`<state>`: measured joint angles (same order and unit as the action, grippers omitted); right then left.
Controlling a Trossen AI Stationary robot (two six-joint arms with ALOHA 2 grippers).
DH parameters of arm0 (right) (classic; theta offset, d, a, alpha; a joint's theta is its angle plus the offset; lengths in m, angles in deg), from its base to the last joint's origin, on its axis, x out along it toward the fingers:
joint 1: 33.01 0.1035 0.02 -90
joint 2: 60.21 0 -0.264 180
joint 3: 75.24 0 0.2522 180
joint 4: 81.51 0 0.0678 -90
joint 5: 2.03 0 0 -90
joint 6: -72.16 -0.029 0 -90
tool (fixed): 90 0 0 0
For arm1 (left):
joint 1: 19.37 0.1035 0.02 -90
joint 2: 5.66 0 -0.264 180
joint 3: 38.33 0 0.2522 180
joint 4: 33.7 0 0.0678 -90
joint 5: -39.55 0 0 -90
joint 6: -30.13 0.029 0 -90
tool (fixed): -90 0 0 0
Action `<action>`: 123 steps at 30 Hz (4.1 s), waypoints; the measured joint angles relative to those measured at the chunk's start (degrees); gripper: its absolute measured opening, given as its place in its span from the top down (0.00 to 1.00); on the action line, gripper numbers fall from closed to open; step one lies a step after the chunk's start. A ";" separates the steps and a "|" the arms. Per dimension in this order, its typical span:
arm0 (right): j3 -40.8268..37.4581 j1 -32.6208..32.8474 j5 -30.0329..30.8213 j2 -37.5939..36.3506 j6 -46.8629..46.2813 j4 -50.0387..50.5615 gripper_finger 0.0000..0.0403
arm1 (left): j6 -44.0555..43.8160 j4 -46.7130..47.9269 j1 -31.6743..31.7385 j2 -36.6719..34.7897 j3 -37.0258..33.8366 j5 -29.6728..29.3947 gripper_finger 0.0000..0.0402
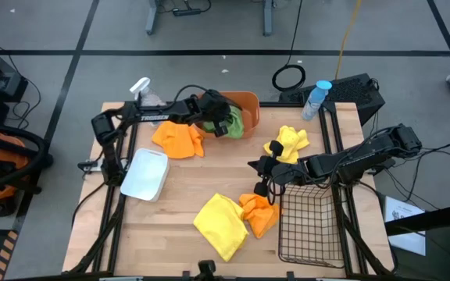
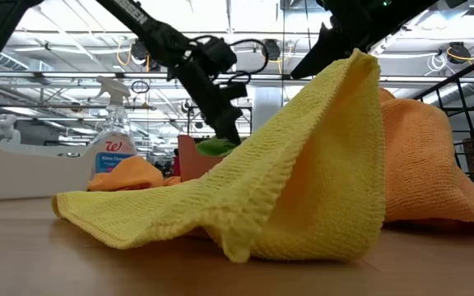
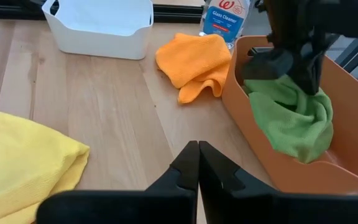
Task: Sort microfiber towel by color & place in baskets
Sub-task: Put the green microfiber cloth into the orange bin, then put the bottom yellow microfiber cloth into the black wire basket
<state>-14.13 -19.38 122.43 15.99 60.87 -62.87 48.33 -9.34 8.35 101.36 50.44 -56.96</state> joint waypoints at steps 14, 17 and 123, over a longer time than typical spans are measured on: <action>0.00 -0.04 0.44 0.00 0.17 -0.31 1.00 | -8.22 -2.23 3.79 6.69 0.02 7.01 0.99; 0.00 -0.04 0.48 0.00 0.17 -0.37 1.00 | -11.31 -3.34 4.62 7.51 0.04 8.50 0.99; 0.02 -0.08 0.21 0.00 -1.26 0.16 1.00 | -14.84 21.22 -3.71 -4.22 4.70 4.91 0.58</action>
<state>-14.11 -19.47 122.64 15.99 59.61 -62.71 33.49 11.88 4.64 97.14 55.13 -52.05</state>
